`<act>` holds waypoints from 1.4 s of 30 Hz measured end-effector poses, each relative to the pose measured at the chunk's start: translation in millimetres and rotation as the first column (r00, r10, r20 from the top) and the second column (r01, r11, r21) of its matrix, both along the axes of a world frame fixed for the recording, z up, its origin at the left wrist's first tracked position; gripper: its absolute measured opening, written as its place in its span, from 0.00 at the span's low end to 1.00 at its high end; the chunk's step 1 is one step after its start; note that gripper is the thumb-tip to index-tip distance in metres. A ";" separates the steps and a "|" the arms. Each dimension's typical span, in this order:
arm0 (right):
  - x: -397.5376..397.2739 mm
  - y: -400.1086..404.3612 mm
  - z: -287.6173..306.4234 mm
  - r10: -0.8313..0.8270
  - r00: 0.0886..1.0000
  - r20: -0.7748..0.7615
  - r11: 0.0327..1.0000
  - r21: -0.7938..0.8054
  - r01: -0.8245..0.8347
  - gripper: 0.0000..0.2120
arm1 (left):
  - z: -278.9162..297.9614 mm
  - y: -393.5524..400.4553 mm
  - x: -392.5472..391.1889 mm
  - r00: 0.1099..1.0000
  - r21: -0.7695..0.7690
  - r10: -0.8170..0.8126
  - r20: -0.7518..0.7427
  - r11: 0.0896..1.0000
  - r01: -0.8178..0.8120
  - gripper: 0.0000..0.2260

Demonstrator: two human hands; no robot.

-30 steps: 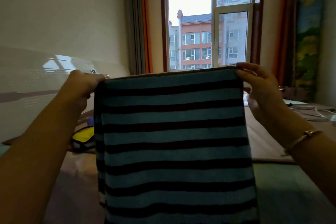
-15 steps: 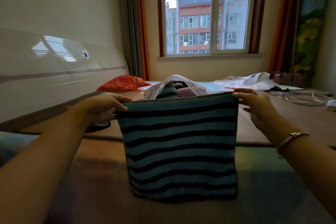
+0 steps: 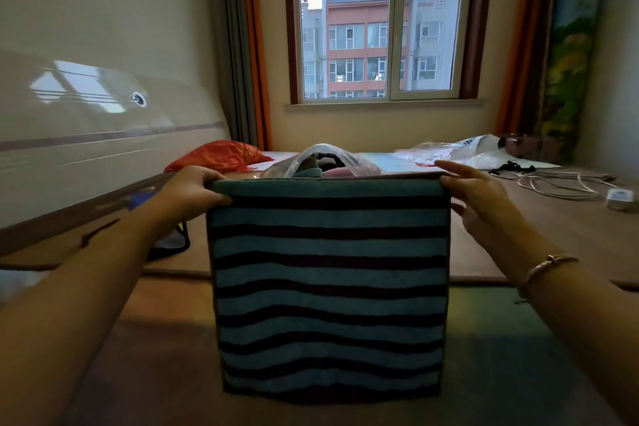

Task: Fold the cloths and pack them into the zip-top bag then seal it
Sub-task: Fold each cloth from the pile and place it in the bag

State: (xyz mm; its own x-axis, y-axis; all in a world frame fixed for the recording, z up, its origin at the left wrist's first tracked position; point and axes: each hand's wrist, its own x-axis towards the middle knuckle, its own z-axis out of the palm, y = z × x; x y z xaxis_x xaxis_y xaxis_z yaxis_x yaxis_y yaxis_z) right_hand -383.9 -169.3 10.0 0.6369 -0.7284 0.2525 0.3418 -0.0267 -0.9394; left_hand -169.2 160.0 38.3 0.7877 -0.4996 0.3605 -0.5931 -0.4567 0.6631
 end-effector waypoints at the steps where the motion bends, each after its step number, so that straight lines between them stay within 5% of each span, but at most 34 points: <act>1: 4.5 -1.7 0.5 -0.042 0.998 -0.049 0.997 -0.060 0.039 0.12 | -1.6 -4.3 4.9 0.996 0.030 0.038 0.086 0.999 -0.041 0.06; 3: 14.6 -4.1 -0.7 -0.138 0.986 -0.099 0.982 -0.141 0.123 0.12 | -7.5 -9.8 11.8 0.966 0.085 0.083 0.245 0.991 -0.107 0.00; 7: 27.1 -5.6 -9.6 -0.161 0.984 -0.075 0.986 -0.066 0.156 0.14 | -27.7 -8.4 15.5 0.919 0.041 0.180 0.350 0.977 -0.208 0.08; 9: 23.4 0.2 -15.4 -0.080 0.993 -0.090 0.996 0.025 0.083 0.14 | -39.4 -7.5 8.4 0.972 -0.094 0.153 0.179 0.986 -0.138 0.07; 11: 14.6 7.7 -25.2 0.015 0.994 -0.109 0.991 0.134 0.000 0.14 | -53.0 -5.6 -2.9 0.978 -0.310 -0.001 -0.209 0.949 -0.065 0.07; 15: -14.2 20.3 -51.9 0.174 0.970 -0.170 0.918 0.385 -0.097 0.14 | -82.2 11.5 -16.9 0.762 -0.345 -0.178 -0.623 0.937 -0.063 0.08; 20: -34.2 34.6 -93.7 0.224 0.967 -0.119 0.806 0.581 -0.115 0.12 | -124.0 27.2 -28.4 0.538 -0.537 -0.428 -0.726 0.842 -0.055 0.16; 23: -32.4 39.2 -105.9 0.215 0.947 -0.240 0.828 0.560 -0.046 0.09 | -151.6 39.3 -27.8 0.397 -0.644 -0.579 -0.712 0.764 -0.041 0.25; 25: -27.4 41.4 -112.8 0.237 0.910 -0.341 0.873 0.485 -0.046 0.12 | -163.0 41.4 -30.4 0.335 -0.662 -0.601 -0.725 0.743 -0.100 0.21; 28: -16.9 42.1 -121.6 0.235 0.874 -0.425 0.920 0.388 -0.058 0.23 | -166.6 31.3 -38.4 0.387 -0.566 -0.474 -0.791 0.807 -0.169 0.07; 32: -5.5 32.6 -125.5 0.281 0.837 -0.469 0.913 0.398 -0.083 0.36 | -173.4 9.3 -27.4 0.497 -0.367 -0.214 -0.841 0.901 -0.233 0.19; 37: -3.3 20.6 -128.3 0.211 0.755 -0.620 0.964 0.259 -0.056 0.22 | -172.3 -2.2 -17.1 0.509 -0.243 -0.070 -0.858 0.928 -0.282 0.21; 42: -11.0 23.9 -110.5 0.239 0.832 -0.501 0.960 0.249 -0.126 0.14 | -161.3 2.0 -6.8 0.538 -0.221 -0.042 -0.842 0.937 -0.272 0.13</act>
